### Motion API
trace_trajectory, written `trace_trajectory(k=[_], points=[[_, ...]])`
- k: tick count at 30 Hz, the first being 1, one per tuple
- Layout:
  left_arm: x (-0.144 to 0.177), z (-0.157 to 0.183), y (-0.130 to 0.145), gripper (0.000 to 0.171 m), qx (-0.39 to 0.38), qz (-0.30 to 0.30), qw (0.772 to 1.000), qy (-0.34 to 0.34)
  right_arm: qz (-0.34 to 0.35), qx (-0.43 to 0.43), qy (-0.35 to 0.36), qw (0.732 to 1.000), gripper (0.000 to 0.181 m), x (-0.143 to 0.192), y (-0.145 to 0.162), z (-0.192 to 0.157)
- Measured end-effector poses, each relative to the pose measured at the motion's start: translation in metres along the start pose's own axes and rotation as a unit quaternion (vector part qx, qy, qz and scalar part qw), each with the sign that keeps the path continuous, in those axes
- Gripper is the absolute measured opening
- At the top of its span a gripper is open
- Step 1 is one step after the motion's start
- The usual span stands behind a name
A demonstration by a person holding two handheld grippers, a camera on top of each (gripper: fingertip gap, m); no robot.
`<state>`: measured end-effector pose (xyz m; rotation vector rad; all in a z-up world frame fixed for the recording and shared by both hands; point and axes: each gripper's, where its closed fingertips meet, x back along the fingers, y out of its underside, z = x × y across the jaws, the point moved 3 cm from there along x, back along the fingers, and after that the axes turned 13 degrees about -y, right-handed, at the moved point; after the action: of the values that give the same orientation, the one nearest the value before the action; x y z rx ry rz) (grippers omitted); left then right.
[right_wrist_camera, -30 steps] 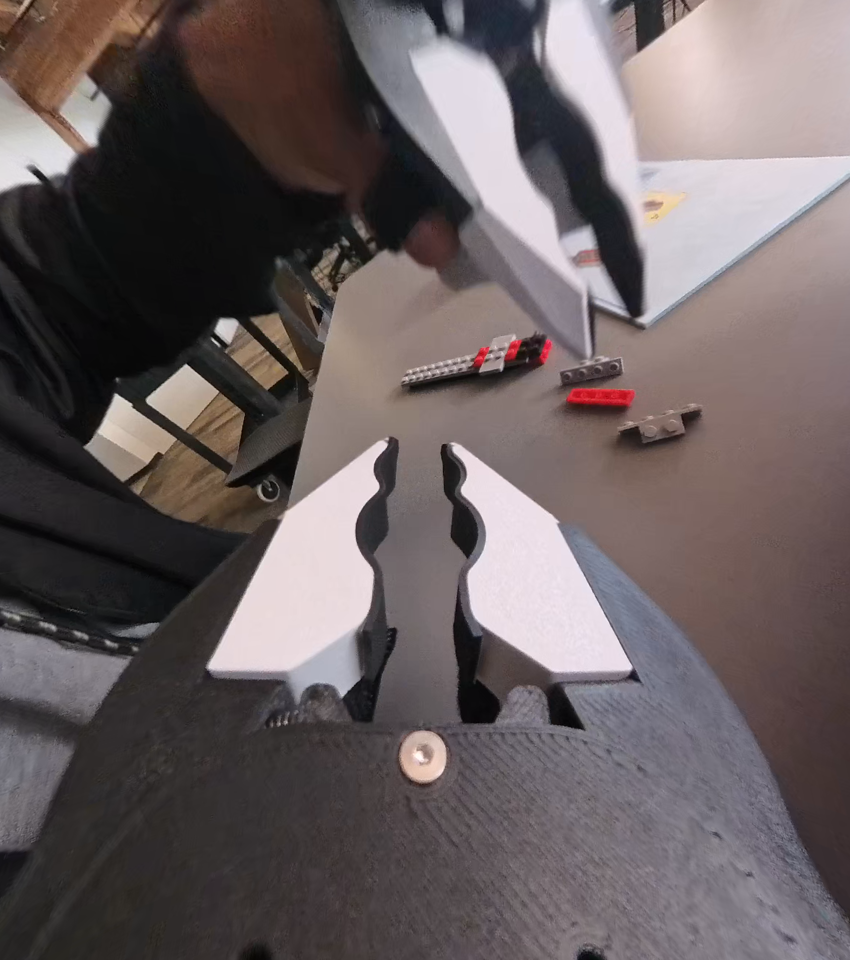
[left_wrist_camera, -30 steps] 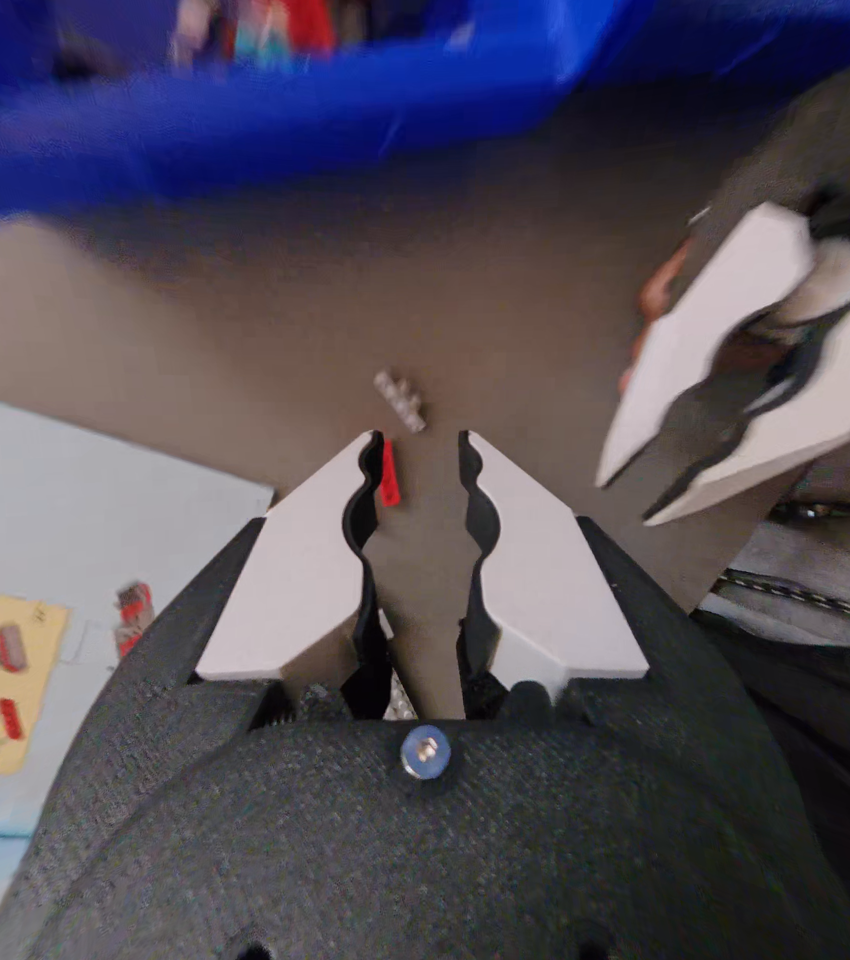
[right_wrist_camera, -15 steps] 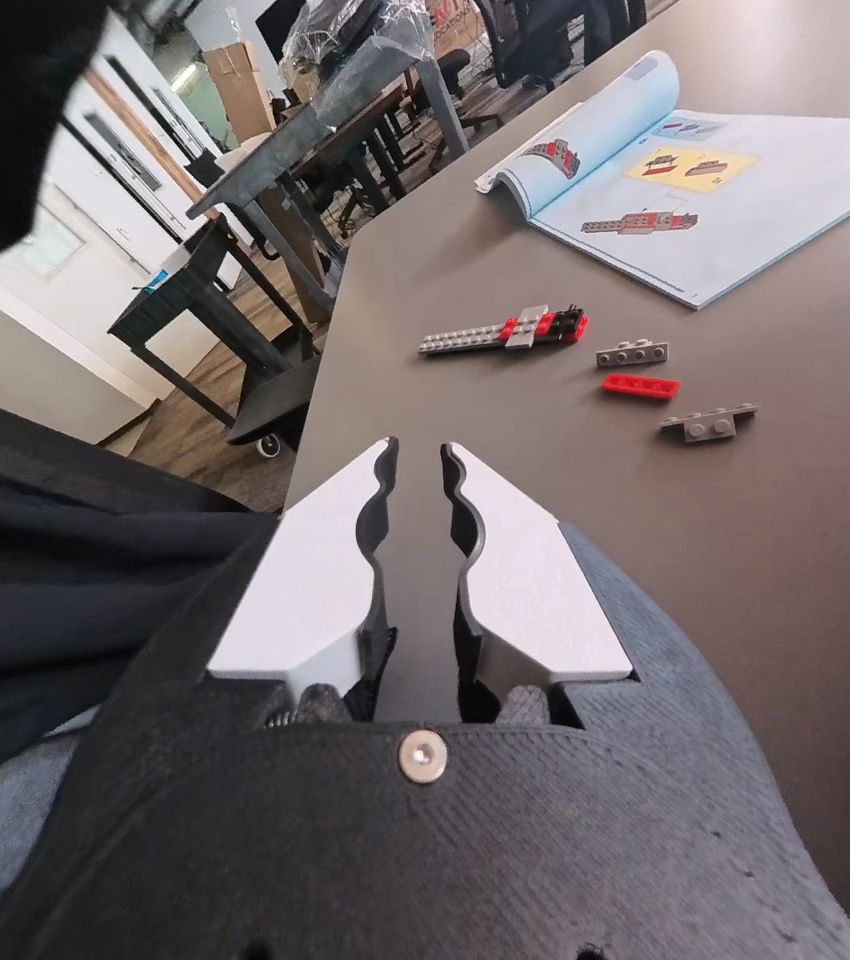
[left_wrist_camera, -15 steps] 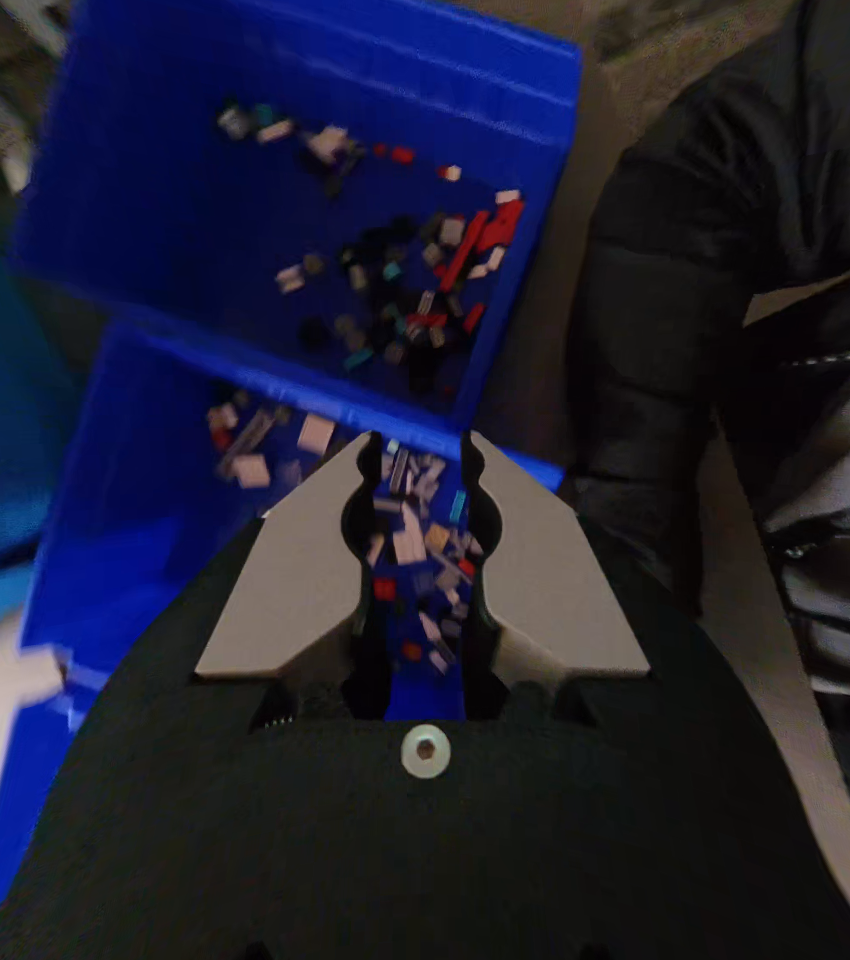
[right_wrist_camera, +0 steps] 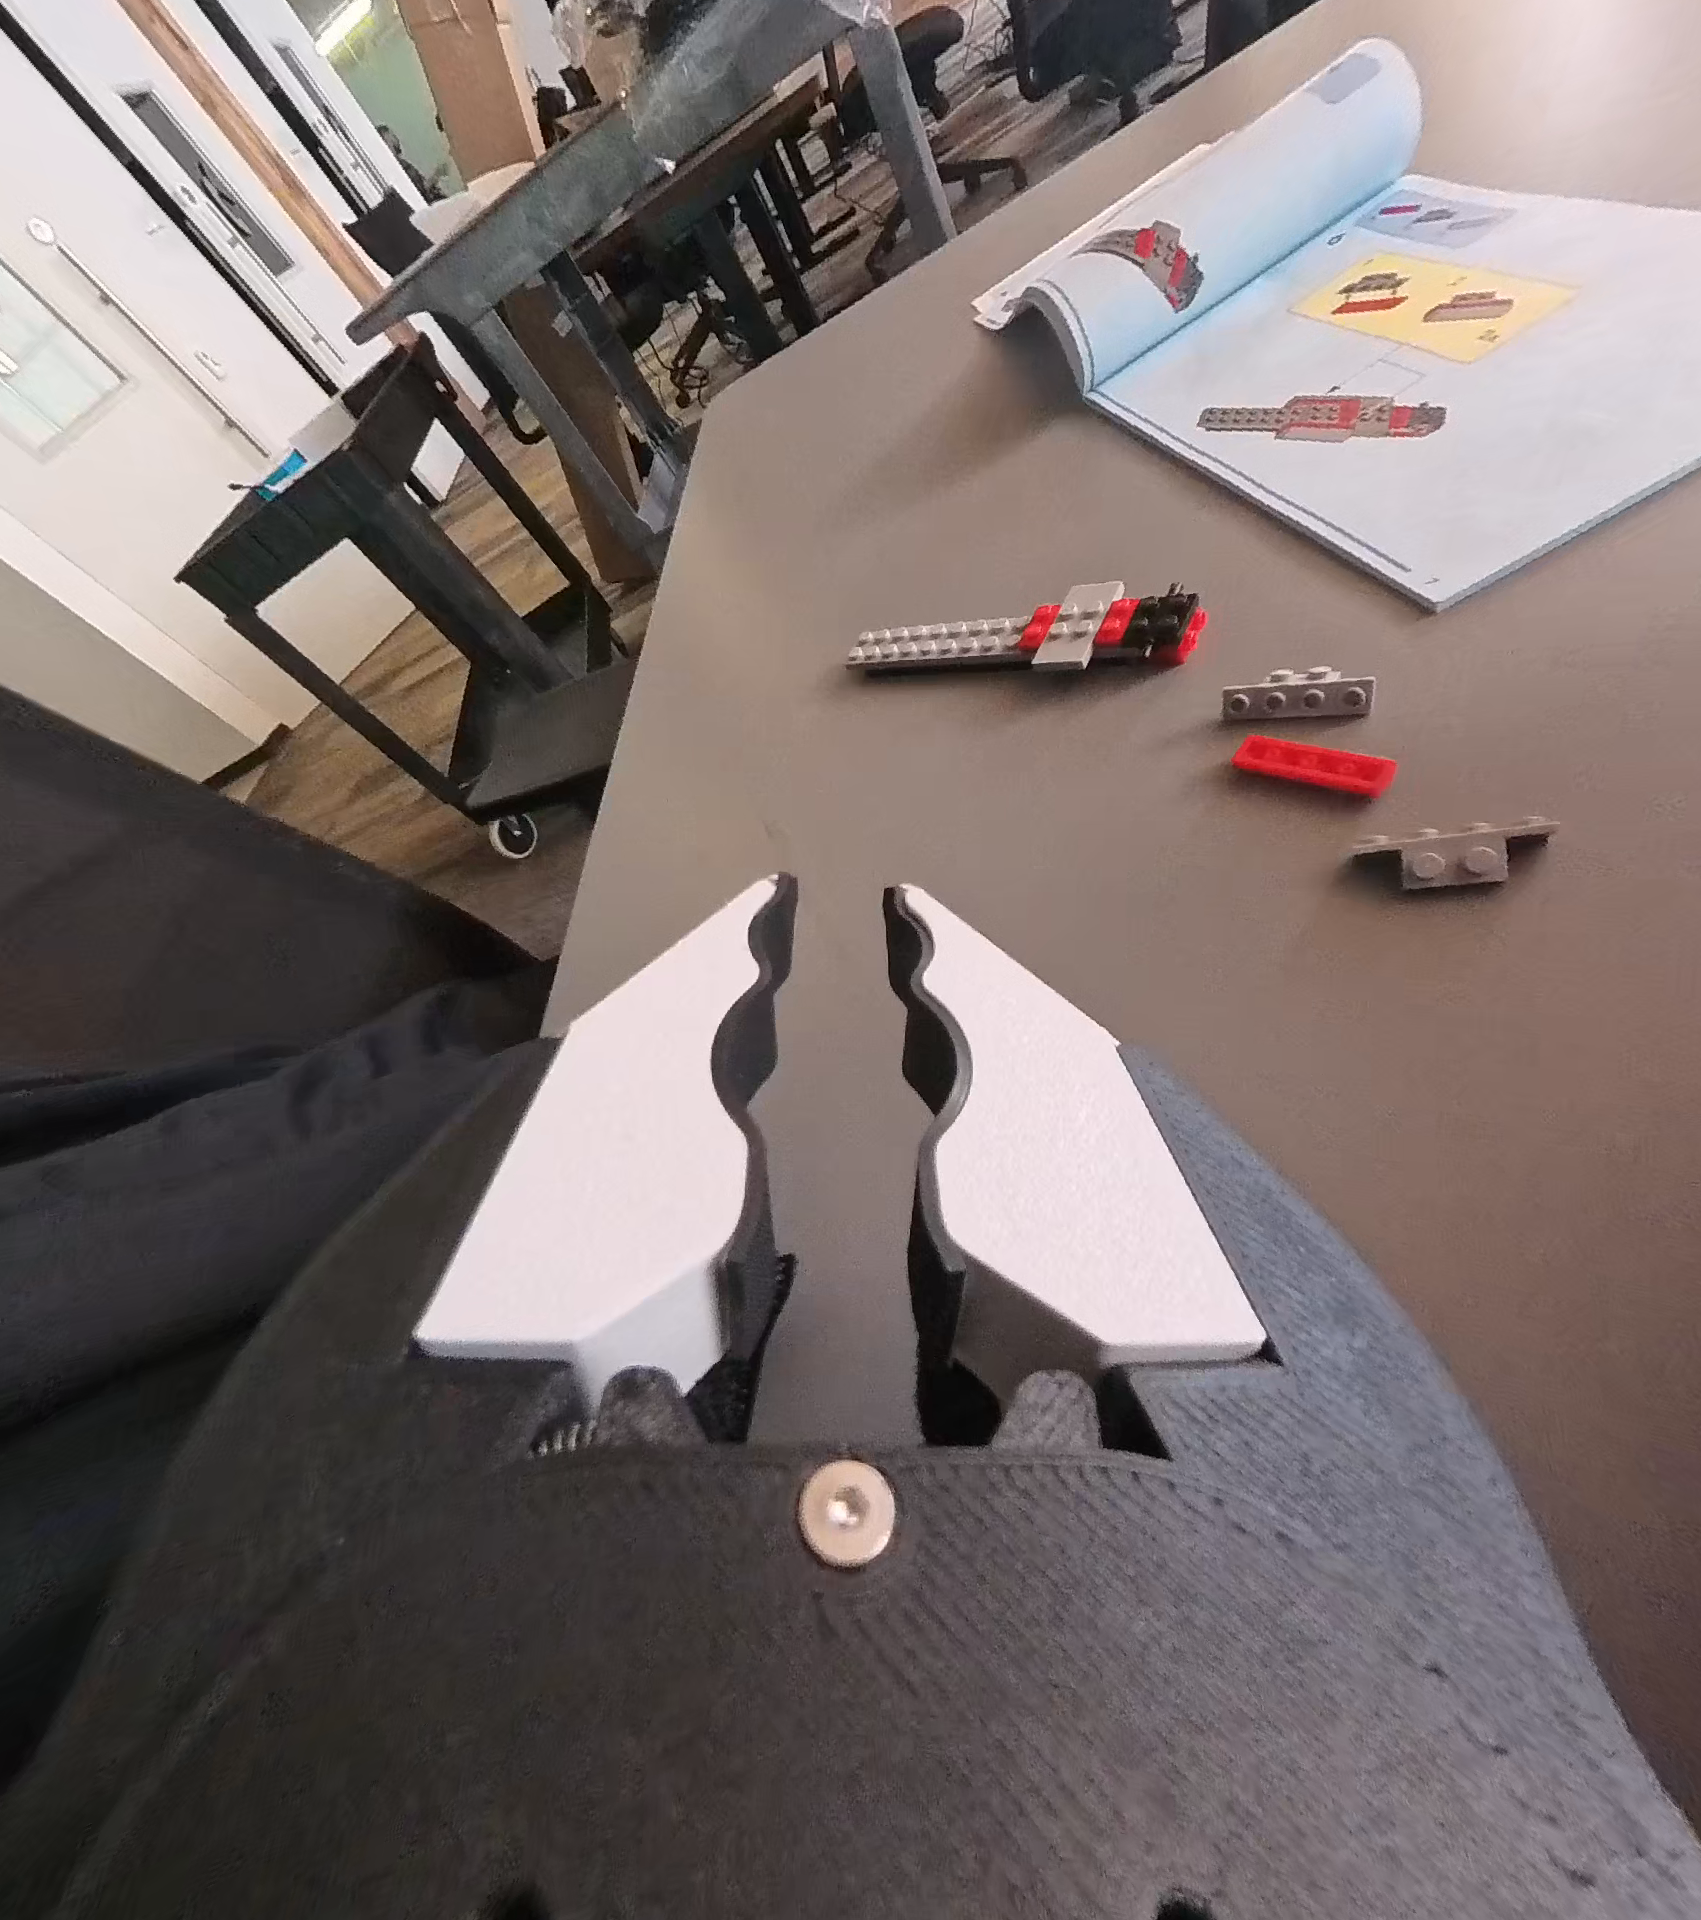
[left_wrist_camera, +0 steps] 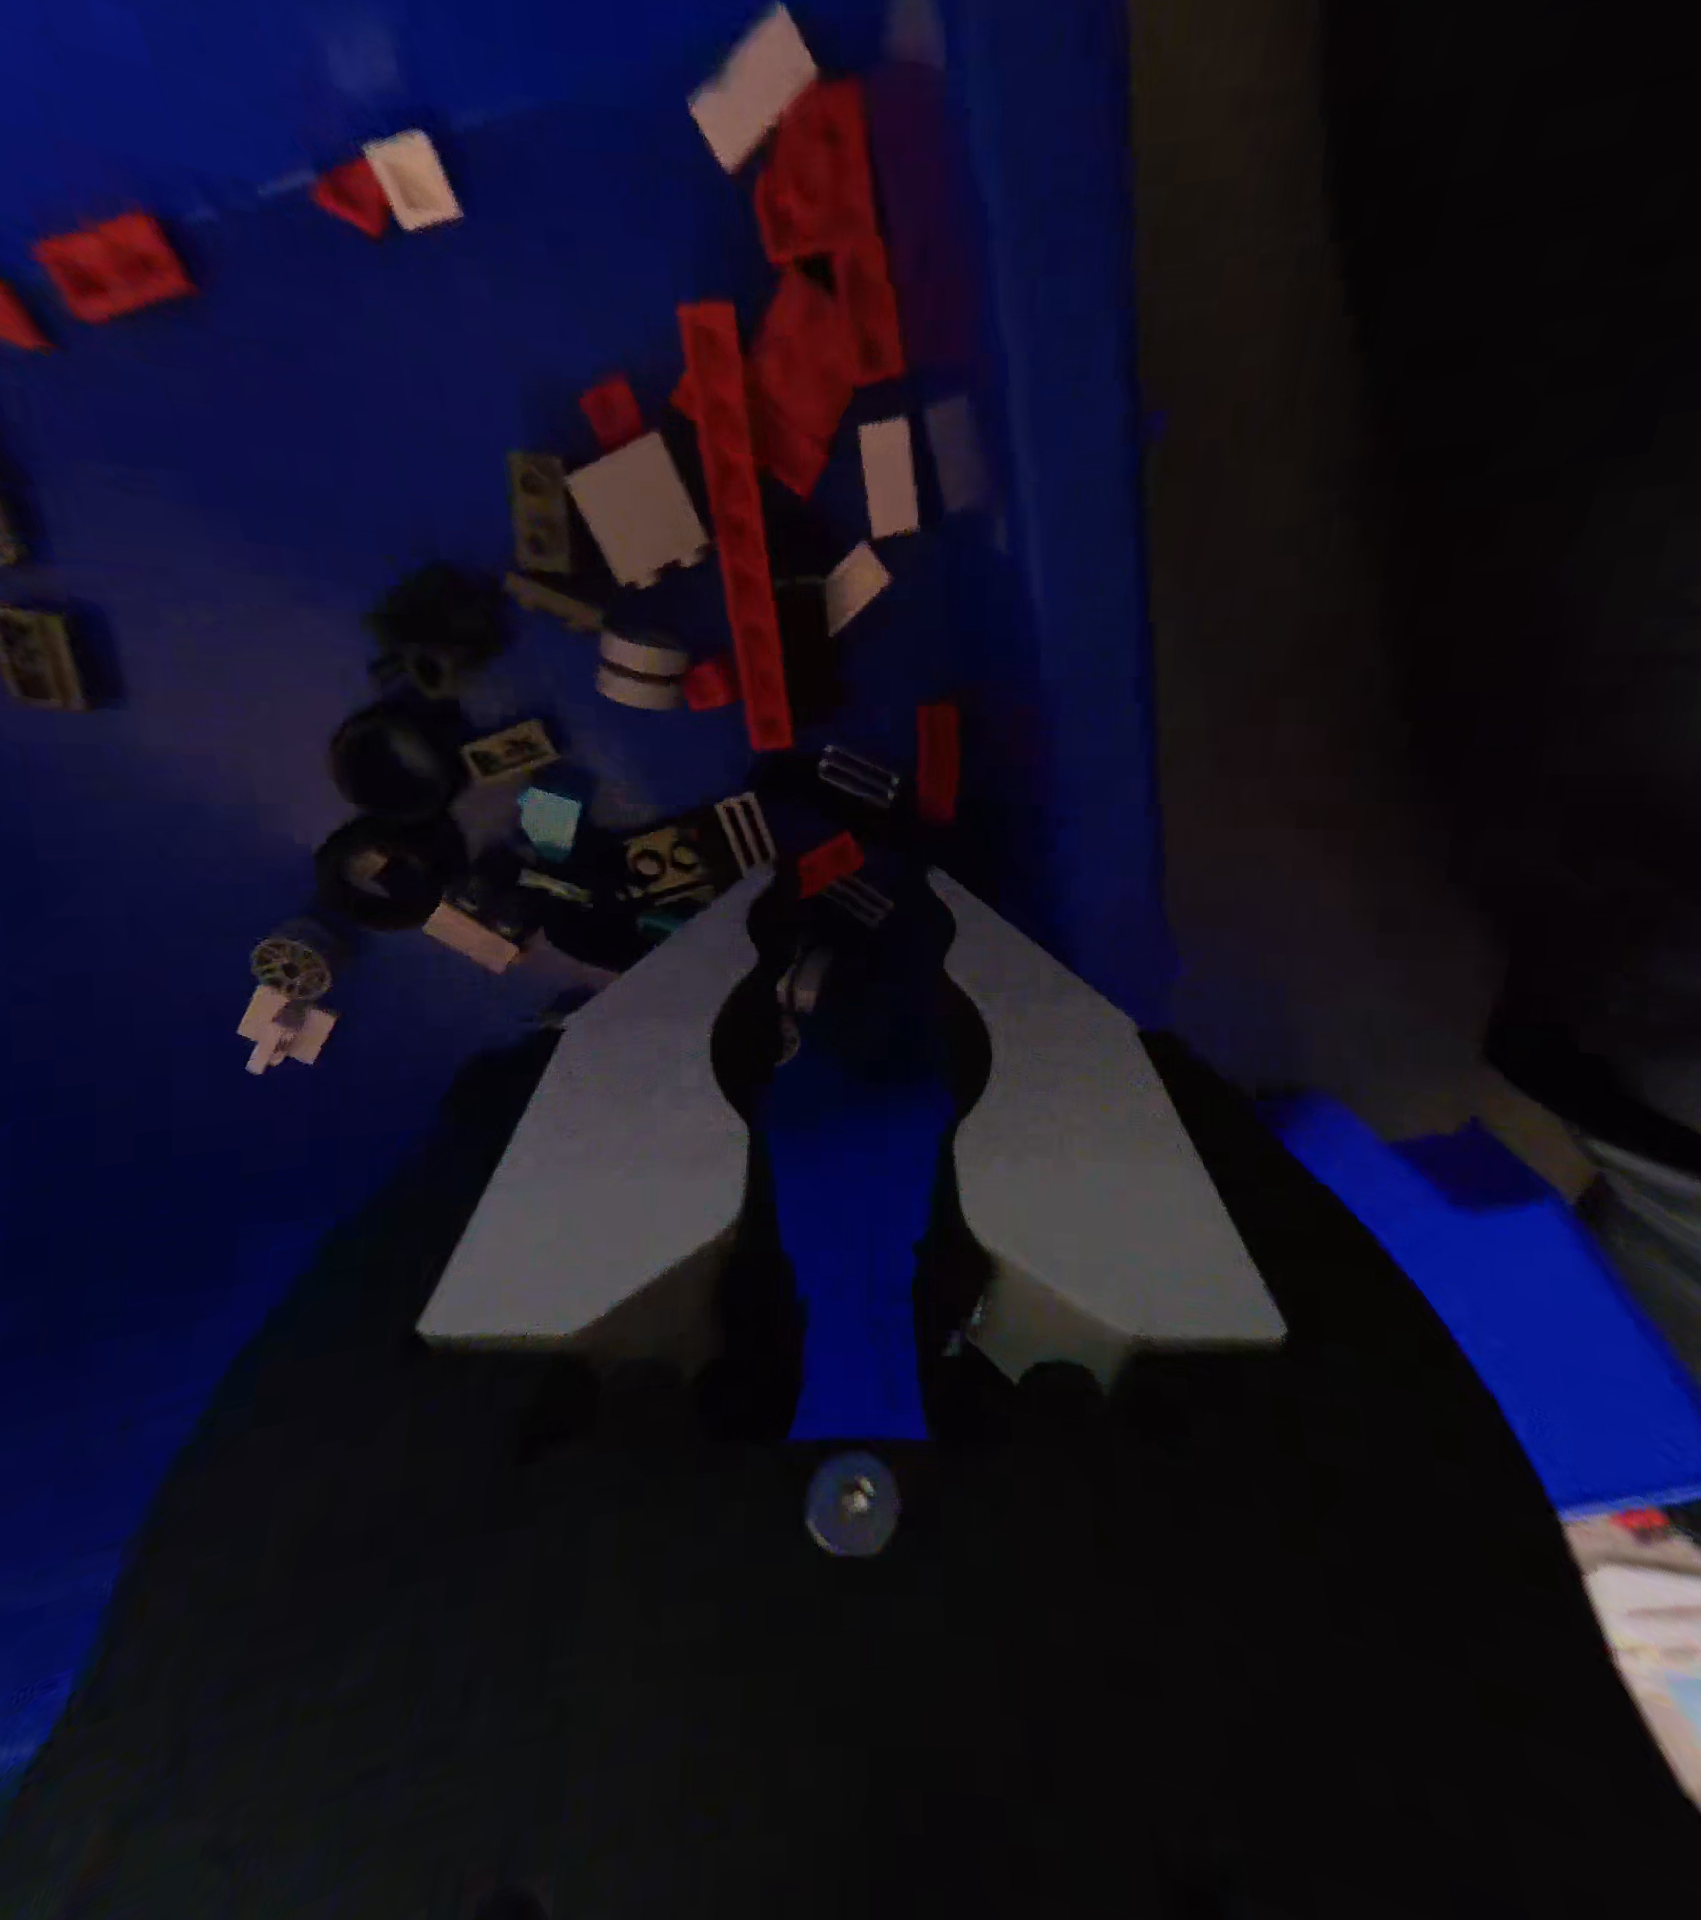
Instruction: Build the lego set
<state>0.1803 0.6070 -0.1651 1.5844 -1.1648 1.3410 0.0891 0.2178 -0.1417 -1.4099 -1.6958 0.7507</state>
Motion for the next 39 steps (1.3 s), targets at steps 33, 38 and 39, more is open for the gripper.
trace_trajectory(k=[33, 38, 39], points=[[0.104, -0.017, 0.014, 0.007, 0.150, 0.154, 0.972, -0.096, 0.005, -0.002, -0.004, 1.000, 0.020, 0.002, -0.001, 0.000], [0.214, 0.032, 0.093, 0.007, 0.283, 0.202, 0.909, -0.229, 0.049, 0.017, 0.019, 0.998, 0.019, 0.010, -0.011, 0.002], [0.231, 0.050, 0.114, 0.007, 0.315, 0.201, 0.891, -0.257, 0.059, 0.020, 0.025, 0.998, 0.019, 0.012, -0.013, 0.002]])
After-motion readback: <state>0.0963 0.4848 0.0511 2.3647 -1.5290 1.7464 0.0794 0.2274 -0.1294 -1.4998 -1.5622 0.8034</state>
